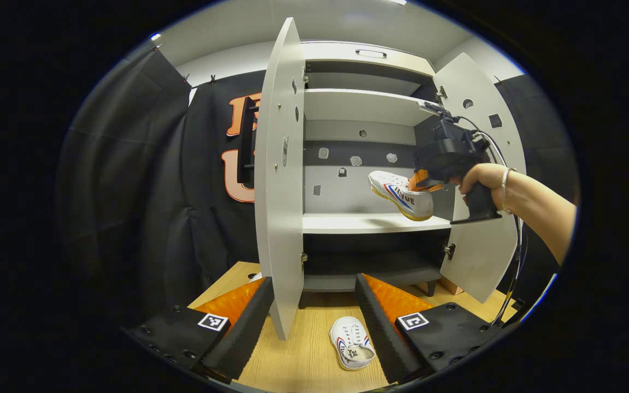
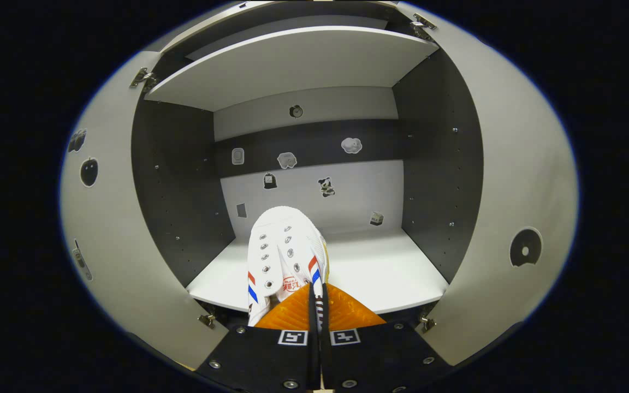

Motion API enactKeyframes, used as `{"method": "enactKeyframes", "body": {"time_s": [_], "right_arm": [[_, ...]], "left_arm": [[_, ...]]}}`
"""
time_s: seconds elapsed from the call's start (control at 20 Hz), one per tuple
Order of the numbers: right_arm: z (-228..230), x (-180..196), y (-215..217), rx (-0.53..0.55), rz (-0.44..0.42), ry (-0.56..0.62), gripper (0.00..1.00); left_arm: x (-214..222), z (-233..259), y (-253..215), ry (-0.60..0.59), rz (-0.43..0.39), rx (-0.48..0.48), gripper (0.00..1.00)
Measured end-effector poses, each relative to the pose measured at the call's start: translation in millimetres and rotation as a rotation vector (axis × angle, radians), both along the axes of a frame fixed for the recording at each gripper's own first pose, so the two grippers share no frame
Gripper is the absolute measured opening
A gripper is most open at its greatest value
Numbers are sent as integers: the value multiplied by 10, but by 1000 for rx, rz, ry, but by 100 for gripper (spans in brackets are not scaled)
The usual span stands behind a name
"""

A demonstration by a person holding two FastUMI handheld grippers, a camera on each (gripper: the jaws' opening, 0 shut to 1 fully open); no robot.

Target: Grab one shoe with the right hand and put it into the shoe cabinet, grab the other shoe with the left hand and put it into the shoe cabinet; then close the right door with the right hand and the left door with the left hand.

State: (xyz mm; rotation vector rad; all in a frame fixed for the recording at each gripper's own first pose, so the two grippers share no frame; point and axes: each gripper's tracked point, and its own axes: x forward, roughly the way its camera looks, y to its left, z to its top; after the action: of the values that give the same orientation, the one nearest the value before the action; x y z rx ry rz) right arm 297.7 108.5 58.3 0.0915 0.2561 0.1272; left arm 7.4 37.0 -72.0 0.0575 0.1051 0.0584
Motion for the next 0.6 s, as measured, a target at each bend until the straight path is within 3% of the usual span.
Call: {"method": "enactKeyframes", "body": {"time_s": [0.35, 0.6], "right_arm": [[-199, 790, -92, 19, -59, 86, 0], [-442, 1102, -207, 29, -99, 141, 0]], "left_arm": [[24, -89, 52, 35, 10, -9, 97], [44, -105, 104, 46, 24, -28, 97]]}}
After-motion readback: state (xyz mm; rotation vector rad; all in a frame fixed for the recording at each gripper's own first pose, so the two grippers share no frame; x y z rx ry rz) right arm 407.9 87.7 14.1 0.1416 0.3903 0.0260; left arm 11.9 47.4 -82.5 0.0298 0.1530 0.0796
